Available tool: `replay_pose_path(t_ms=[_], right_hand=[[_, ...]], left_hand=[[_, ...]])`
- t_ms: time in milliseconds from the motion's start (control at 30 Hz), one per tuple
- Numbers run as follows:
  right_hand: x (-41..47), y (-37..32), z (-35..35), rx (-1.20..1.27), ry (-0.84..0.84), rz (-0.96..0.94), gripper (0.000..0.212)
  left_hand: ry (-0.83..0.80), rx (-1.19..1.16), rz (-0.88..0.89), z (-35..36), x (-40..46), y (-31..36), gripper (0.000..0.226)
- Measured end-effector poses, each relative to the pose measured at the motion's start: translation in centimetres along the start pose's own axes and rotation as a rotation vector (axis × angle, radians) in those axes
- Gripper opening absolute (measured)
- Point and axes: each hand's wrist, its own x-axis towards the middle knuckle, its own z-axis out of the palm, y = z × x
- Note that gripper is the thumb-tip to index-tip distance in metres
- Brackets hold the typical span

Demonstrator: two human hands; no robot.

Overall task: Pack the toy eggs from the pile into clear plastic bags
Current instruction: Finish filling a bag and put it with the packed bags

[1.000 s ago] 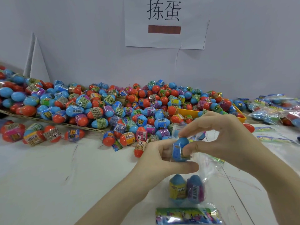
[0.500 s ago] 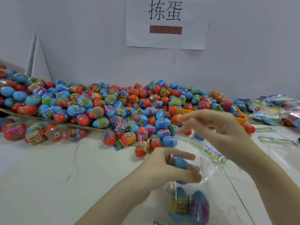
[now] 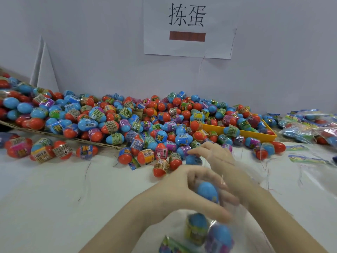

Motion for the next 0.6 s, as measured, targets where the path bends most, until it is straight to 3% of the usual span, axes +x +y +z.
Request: replay_pose_path(t_ms=[67,167,233,333,433,500,600], right_hand=[[0.2,0.2,0.6,0.042,0.069,-0.063,0.035],[0.3,0.9,1.3,0.005,0.046,0.018,0.034],[0.3,1.0,1.1,0.113,0.146,0.068,0.031],[0.3,0.7,-0.7,0.436,0.392,0.192,0.018],[0.3,0.3,-3.4,0.974,0.556,0.311,0.009],[-0.2,-0.4,-4.7,1.235,0.528,0.257,0.013],[-0.9,-1.7,-5.5,1.178,0.436,0.136,0.029]], left_hand=[[0.114,-0.041,0.031,-0.2,0.0,0.0,0.037],[0.344,-0.078,0.086,-0.6,0.4,-0.6,0.027],[0.443,-0.117,0.119,-0.7,0.5,-0.7,0.023],[0.560,-0.115,0.140,-0.5,0.7,-0.9,0.036],[0.651,-0.076,0.157,-0.3,1.0,-1.1,0.039],[0.702,-0.044,0.170,-0.2,1.1,-1.2,0.038],[0.746,-0.033,0.190,-0.2,1.2,-1.5,0.025]])
